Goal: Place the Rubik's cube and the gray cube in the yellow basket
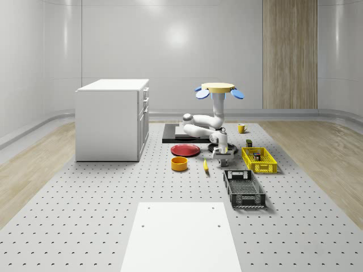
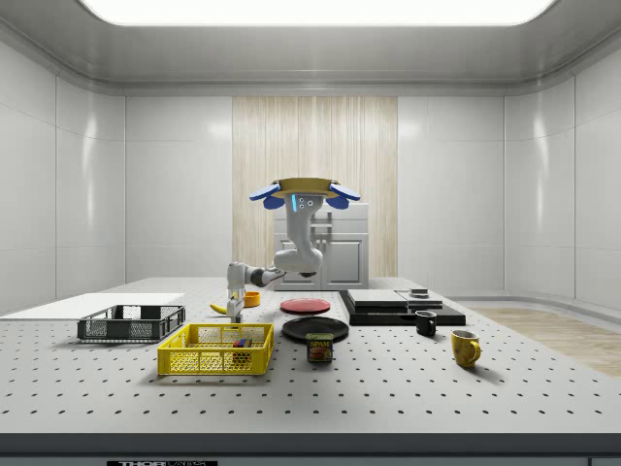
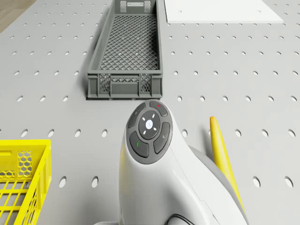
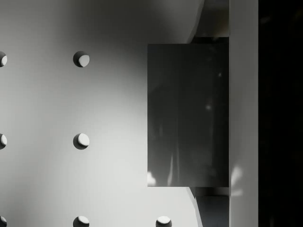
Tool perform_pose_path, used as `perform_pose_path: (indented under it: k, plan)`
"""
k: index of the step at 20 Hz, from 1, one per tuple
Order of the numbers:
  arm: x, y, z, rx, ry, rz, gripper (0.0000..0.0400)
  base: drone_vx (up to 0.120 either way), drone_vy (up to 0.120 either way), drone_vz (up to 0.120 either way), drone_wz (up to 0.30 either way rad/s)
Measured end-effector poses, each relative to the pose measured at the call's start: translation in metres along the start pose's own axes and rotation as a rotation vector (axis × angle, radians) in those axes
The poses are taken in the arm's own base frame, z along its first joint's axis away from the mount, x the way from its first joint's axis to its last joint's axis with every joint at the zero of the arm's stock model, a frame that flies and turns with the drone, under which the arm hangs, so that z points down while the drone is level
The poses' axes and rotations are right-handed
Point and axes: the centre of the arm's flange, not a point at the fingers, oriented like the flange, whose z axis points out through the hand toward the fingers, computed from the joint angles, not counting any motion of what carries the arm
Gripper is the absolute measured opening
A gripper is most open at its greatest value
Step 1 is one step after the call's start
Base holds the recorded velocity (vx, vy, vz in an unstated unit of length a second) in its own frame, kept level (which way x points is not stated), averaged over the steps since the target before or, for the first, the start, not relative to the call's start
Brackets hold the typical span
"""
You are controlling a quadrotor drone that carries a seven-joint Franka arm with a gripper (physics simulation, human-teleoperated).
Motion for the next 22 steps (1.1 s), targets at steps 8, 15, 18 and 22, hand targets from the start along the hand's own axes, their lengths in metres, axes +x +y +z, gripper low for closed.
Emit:
perform_pose_path:
  k: [8, 15, 18, 22]
  plan:
    - [0.000, 0.000, 0.000, 0.000, 0.000, 0.000, 0.0253, 0.000, 0.000, 0.000, 0.000]
    - [0.000, 0.000, -0.008, 0.000, 0.000, 0.000, 0.0251, 0.000, 0.000, 0.000, 0.000]
    - [0.000, 0.000, -0.019, 0.000, 0.000, 0.000, 0.0250, 0.000, 0.000, 0.107, 0.000]
    - [0.000, 0.000, -0.034, 0.000, 0.000, 0.000, 0.0250, 0.070, 0.000, 0.120, 0.000]
